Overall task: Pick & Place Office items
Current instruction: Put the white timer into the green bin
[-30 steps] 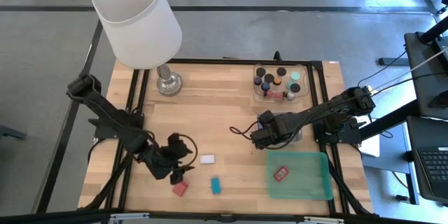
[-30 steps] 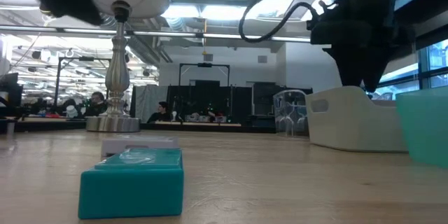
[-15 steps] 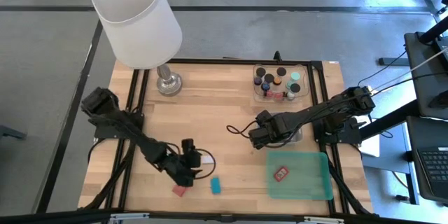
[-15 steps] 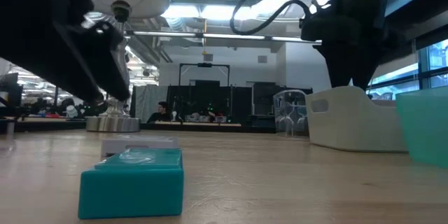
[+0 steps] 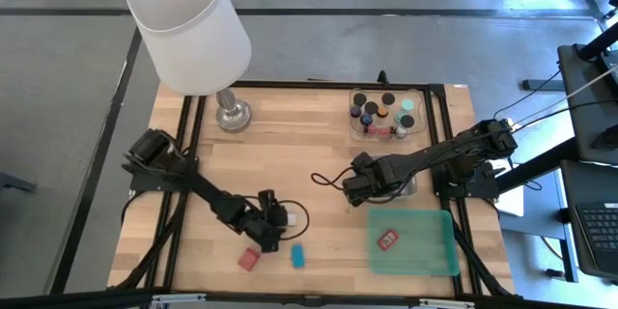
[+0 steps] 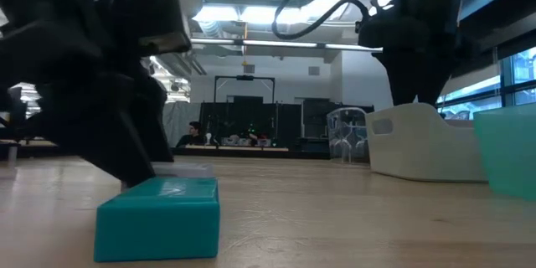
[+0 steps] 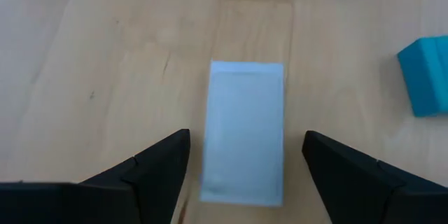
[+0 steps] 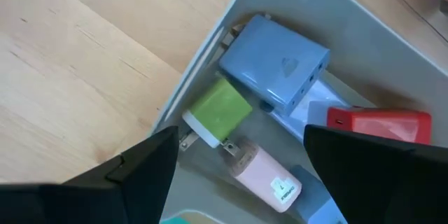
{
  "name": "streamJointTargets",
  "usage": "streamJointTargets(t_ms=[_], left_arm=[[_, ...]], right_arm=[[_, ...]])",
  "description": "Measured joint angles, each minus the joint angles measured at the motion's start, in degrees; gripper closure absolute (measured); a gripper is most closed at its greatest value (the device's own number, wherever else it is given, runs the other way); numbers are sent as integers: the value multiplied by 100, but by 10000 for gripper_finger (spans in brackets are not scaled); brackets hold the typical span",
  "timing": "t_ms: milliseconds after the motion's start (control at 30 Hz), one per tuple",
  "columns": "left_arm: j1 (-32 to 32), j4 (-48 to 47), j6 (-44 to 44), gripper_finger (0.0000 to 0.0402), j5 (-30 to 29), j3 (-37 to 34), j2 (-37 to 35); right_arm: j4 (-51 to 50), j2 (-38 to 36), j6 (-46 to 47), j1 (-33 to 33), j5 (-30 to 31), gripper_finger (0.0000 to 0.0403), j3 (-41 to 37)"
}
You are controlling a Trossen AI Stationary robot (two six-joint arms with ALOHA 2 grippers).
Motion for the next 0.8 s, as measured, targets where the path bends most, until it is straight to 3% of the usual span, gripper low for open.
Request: streamJointTargets(t_ms=[100, 300, 467, 800], left_arm=[[27, 38, -66, 149, 230, 1, 8], [28, 126, -144, 252, 424, -19, -106], [19, -71, -442, 252, 257, -74, -507], [15, -54, -198, 252, -1317, -41, -1906]], right_arm=[[6, 0, -83, 0, -1, 91, 1], [137, 0, -106, 0, -173, 91, 2], [650, 0, -176, 0, -560, 91, 2], [3386, 2, -674, 2, -1209, 91, 2]])
